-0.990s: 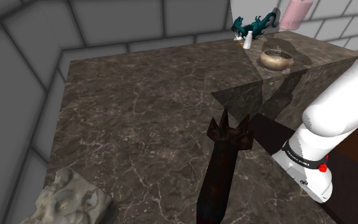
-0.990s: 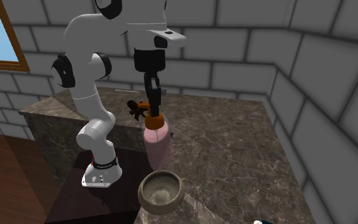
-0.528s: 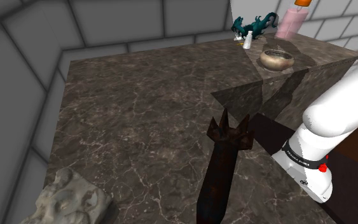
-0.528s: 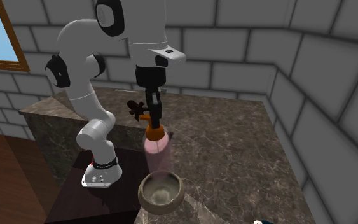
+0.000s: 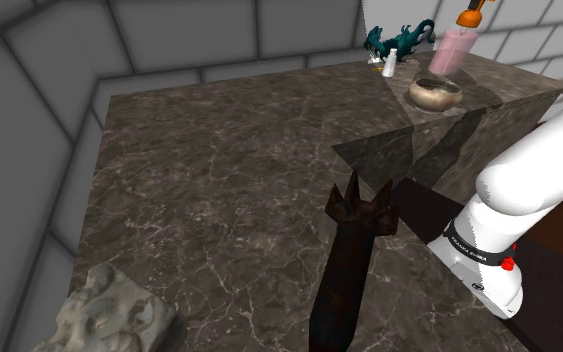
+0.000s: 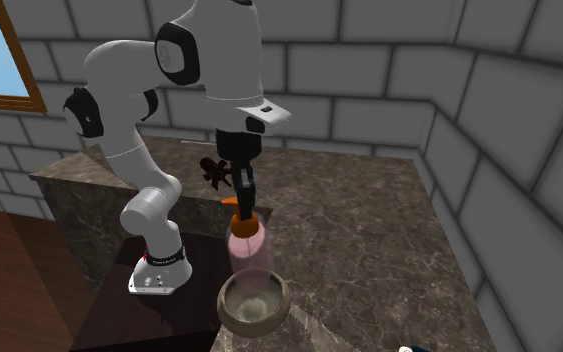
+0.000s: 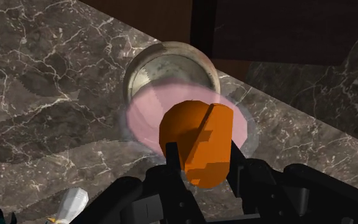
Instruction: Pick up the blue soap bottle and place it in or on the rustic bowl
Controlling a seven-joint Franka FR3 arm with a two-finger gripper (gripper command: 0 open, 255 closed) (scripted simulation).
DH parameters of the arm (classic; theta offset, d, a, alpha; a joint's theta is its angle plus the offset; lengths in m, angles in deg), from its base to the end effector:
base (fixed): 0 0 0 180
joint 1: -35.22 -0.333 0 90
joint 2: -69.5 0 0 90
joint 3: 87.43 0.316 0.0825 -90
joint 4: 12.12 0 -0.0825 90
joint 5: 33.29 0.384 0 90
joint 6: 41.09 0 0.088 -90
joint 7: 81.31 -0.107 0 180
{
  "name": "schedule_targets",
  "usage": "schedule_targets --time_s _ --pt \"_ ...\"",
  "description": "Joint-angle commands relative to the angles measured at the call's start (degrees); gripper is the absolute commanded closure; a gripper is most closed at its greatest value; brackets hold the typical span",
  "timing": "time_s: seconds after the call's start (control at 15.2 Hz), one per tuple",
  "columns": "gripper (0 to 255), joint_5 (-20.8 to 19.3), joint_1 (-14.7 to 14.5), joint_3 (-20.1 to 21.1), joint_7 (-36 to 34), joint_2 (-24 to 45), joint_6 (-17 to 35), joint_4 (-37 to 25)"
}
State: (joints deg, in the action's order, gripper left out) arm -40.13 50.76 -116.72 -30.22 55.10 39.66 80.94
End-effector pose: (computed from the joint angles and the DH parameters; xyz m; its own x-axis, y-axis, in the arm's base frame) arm 0.2933 -0.3654 0.6944 0.9947 0.1028 0.0059 0.1028 -0.9947 0.0006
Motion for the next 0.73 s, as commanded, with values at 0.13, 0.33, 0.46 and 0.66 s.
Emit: schedule_targets --time_s 0.13,0.33,0.46,0.66 --pt "255 -0.6 0.1 0.3 -0.7 -1.6 3.5 4.9" --pt "255 -0.8 0.2 0.4 -0.9 -2.1 4.6 6.5" --pt "255 -0.8 0.2 0.4 -0.9 -2.1 4.6 6.5" --pt "255 -0.8 0.2 0.4 -0.9 -2.1 4.6 6.5"
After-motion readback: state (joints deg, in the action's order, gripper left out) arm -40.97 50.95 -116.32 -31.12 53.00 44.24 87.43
